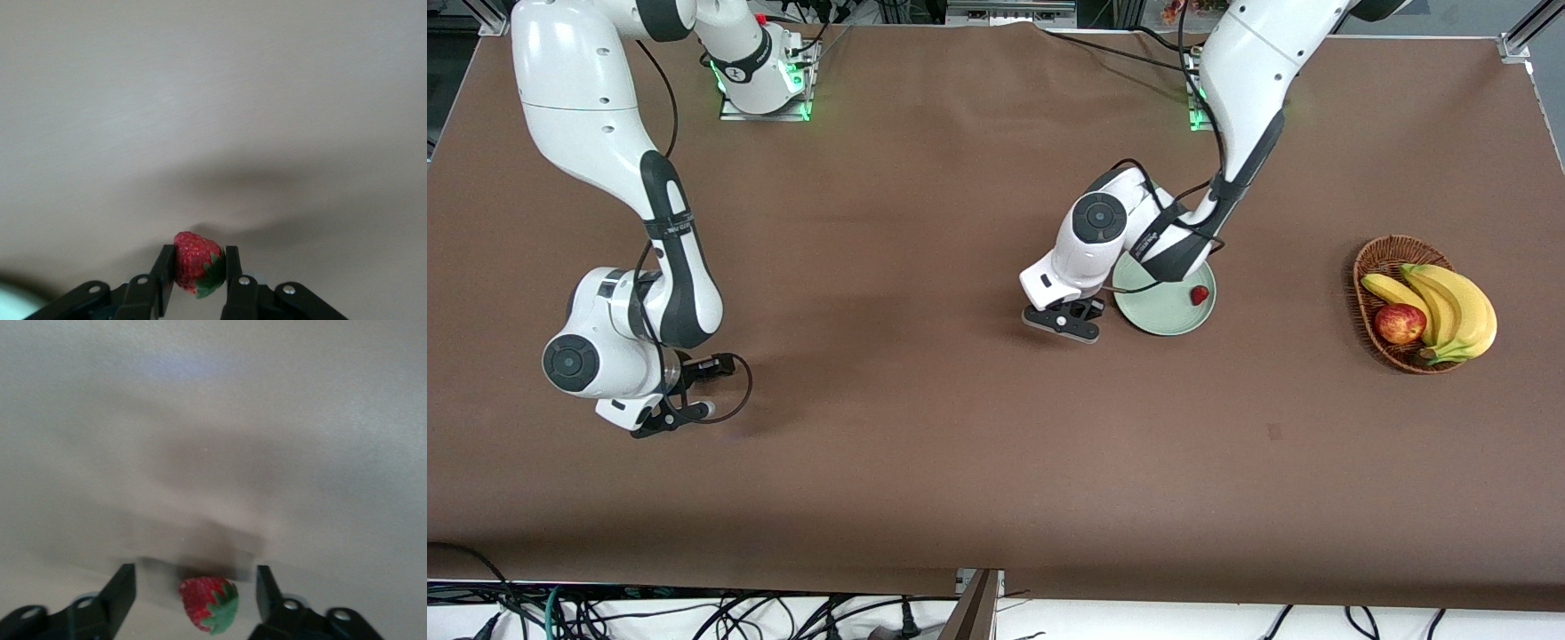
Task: Collect all strawberries into plate
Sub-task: 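Grasp the last strawberry with the right gripper and lift it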
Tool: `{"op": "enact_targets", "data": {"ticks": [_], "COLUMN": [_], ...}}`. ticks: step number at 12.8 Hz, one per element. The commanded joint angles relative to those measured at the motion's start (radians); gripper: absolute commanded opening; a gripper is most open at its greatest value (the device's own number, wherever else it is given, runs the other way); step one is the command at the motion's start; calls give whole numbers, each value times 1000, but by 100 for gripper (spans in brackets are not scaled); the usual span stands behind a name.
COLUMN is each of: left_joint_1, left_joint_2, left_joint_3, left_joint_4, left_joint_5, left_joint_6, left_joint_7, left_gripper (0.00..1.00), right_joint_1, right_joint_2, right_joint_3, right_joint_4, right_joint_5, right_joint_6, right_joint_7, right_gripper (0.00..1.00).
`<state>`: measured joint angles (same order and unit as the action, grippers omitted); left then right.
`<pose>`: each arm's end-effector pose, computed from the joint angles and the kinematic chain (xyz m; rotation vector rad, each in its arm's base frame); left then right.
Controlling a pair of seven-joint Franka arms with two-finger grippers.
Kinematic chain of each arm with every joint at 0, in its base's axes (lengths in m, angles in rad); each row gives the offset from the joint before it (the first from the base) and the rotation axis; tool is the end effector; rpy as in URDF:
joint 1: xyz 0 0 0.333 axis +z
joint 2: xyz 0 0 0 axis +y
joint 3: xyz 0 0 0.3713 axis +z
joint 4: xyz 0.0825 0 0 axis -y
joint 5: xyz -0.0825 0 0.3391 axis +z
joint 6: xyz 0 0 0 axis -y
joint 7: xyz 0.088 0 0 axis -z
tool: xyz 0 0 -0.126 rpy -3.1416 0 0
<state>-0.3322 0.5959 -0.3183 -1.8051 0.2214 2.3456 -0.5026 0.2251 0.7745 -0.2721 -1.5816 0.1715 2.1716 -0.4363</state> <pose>0.5350 -0.3676 0.2842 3.1076 -0.3988 -0.0401 0.6827 0.0095 0.2327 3.0634 0.5271 -0.2527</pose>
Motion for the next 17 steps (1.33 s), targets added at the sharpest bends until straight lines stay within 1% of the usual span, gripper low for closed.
{"op": "enact_targets", "data": {"ticks": [1,2,3,4,5,6,7,9,10,11,12,13,15,16,17], "left_joint_1": [30,51,73,102,122,136,148,150,147,145,145,147,148,148,150], "left_joint_2": [-80,-88,-93,-93,-93,-84,-77,-68,-62,-59,-58,-57,-59,-61,-67], "left_joint_3": [-4,-4,-4,-4,-4,-4,-5,-5,-5,-7,-7,-7,-5,-5,-5], "left_joint_4": [4,7,7,4,-5,-13,-26,-37,-37,-36,-34,-34,-34,-33,-31], "left_joint_5": [30,32,30,30,30,29,29,29,29,29,29,29,29,29,29], "left_joint_6": [-196,-265,-310,-333,-338,-338,-335,-328,-325,-324,-324,-324,-328,-333,-336], "left_joint_7": [-1,39,105,175,226,252,259,259,257,257,256,254,251,251,256], "left_gripper": [17,17,17,17,17,18,17,19,27,31,61,100,100,100,100], "right_joint_1": [-13,-15,-16,-17,-12,-3,8,64,112,164,234,302,422,459,479], "right_joint_2": [-18,-18,-18,-18,-21,-26,-38,-89,-98,-100,-100,-98,-74,-57,-47], "right_joint_3": [8,8,8,8,11,14,19,59,65,67,68,68,76,91,112], "right_joint_4": [-17,-17,-17,-12,-9,-6,0,9,9,15,40,58,107,123,126], "right_joint_5": [-6,-6,-6,-4,-3,3,6,11,11,11,13,16,31,54,101], "right_joint_6": [5,5,5,4,-9,-36,-65,-122,-122,-122,-124,-121,-105,-87,-44], "right_joint_7": [-30,-39,-41,-38,-38,-36,-33,-9,60,168,309,456,768,857,926], "right_gripper": [57,38,31,28,16,11,11,11,11,11,11,11,11,11,11]}}
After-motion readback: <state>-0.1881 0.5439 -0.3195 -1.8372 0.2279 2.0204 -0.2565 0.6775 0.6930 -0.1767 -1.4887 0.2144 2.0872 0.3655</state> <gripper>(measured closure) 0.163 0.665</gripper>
